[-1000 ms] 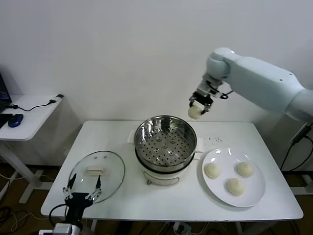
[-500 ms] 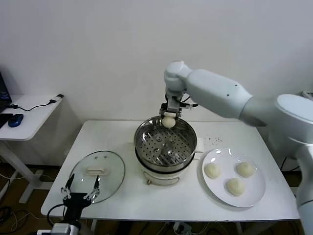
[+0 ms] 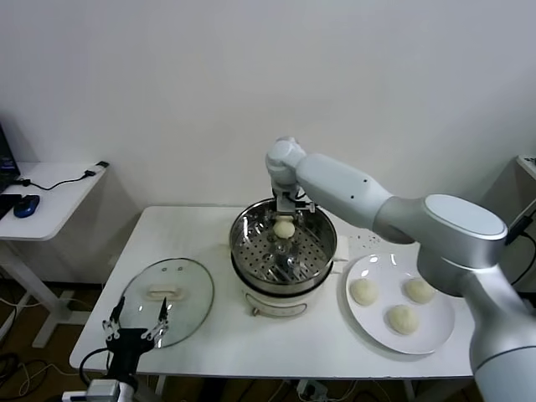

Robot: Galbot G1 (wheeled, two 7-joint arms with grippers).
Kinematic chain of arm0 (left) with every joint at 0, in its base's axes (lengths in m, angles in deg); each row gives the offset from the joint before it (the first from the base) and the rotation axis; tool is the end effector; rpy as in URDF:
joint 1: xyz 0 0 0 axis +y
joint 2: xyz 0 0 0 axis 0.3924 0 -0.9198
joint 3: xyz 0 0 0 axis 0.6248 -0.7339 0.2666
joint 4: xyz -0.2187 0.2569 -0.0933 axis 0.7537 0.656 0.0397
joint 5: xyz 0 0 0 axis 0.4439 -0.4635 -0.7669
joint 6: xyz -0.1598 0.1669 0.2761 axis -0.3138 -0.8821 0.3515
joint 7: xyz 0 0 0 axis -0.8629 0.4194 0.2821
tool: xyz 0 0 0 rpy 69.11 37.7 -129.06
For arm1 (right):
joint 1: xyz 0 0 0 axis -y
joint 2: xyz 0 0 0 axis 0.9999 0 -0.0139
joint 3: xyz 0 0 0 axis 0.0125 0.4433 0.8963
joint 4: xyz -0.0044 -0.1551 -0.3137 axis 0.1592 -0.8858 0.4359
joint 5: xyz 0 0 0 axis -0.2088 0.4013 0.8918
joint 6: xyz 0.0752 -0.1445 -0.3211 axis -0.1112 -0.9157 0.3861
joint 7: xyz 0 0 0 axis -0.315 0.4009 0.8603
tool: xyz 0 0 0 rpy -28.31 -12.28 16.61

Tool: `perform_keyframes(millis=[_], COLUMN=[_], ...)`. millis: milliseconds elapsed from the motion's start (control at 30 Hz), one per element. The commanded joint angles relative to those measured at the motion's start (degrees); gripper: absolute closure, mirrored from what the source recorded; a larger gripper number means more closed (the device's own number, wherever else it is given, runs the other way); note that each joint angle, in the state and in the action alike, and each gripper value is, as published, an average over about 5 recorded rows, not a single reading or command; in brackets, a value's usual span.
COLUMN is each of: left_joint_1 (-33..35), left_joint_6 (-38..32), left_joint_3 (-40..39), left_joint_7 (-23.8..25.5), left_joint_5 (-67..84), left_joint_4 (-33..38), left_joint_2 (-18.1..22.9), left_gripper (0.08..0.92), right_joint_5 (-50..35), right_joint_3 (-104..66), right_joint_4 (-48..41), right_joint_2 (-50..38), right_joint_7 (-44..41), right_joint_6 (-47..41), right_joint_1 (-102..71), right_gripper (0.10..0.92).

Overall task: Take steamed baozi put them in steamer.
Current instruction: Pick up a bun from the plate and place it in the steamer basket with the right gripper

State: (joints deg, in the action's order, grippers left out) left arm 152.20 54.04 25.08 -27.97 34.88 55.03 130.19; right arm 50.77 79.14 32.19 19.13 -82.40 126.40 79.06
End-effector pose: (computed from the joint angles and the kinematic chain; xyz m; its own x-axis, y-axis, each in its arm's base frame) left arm 0.1333 0.0616 -0.3196 -0.9800 -0.1152 0.1624 -0.0864 0.9809 0.1741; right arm 0.6198 0.1775 -0.1195 -0.2280 0.0221 0.9734 -0.0758 -0.9971 0.0049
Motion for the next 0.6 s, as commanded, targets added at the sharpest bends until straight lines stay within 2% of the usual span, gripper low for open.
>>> perform_keyframes(millis=[33,167,267,467,600], left_joint_1=[-0.02,0.11,0.29,0.35,0.55], left_joint_6=[0.19,0.24,0.25,0.43,0.56], left_joint_3=[-0.07,-0.14,-0.15,-0.35,-0.41], left_joint_7=[-0.27,-0.40,-0.47,-0.56,-0.68], left_joint_5=[0.26,0.13,0.06,0.02,-0.08], left_joint_4=[0.30,0.37,0.56,0.81,1.10], left_joint_2=[0.15,0.26,0.29,0.36,0.29], left_gripper=[0.177,0.177,0.177,0.177,0.177], right_joint_5=[2.00,-0.51,-4.66,-19.13,-35.41], right_joint_3=[-1.19,-1.31,-0.46,3.95,15.41], right_joint_4=[-2.08,0.55,3.97,12.51,16.38], right_joint_2=[1.33,-0.05,-2.26,-11.08,-20.00], right_joint_7=[0.36,-0.88,-2.69,-5.04,0.63], right_joint_6=[0.69,0.10,-0.14,-6.55,-17.09], right_joint_1=[-1.62,0.77,3.67,12.20,21.89], right_gripper=[0.374,0.263,0.214,0.203,0.203])
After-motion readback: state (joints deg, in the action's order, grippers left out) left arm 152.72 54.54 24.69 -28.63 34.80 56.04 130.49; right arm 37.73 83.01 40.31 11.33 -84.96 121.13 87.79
